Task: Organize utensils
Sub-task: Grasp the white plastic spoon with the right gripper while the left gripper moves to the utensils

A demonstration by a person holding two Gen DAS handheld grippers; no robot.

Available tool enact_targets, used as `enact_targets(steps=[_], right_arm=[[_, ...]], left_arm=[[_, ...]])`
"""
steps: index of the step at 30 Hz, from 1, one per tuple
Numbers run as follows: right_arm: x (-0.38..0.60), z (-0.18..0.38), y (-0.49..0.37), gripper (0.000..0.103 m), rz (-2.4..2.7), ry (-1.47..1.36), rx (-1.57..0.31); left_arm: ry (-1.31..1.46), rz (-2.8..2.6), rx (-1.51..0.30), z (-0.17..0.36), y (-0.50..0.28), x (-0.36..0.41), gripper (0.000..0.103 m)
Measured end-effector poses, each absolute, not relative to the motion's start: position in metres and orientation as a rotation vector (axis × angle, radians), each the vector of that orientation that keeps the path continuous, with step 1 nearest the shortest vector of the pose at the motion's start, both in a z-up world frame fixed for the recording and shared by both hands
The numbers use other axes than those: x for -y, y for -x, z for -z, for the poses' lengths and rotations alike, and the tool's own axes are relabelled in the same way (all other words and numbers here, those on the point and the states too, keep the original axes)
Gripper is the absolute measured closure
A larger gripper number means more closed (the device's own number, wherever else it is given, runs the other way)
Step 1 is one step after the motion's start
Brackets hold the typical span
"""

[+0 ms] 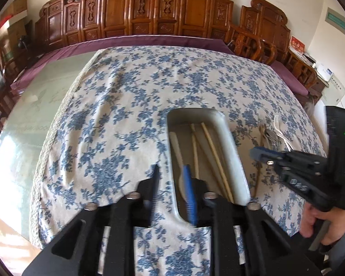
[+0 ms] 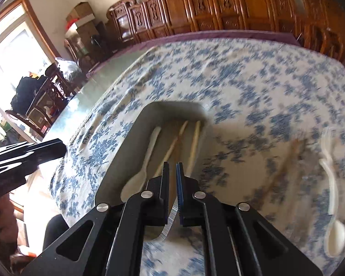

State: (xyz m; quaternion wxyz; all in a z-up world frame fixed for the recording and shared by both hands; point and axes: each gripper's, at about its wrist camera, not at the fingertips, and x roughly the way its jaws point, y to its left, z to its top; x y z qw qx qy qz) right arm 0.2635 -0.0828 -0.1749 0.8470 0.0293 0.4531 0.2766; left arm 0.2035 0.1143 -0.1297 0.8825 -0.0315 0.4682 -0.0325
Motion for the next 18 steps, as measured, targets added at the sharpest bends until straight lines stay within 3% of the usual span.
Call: enact_targets(steps=[6,18], right_arm=[[0.147,0.161,-0.255,0.094,-0.504,-0.024,-0.908],[0.251,0.185,-0.254,0.094,-0.331,-0.043,-0.938]], left_arm=[[0.038,0.138,-0.979,0.134,-0.215,-0.074,0.071],[-0.016,0.253,-0.999,0.150,-0.240,0.000,0.068]])
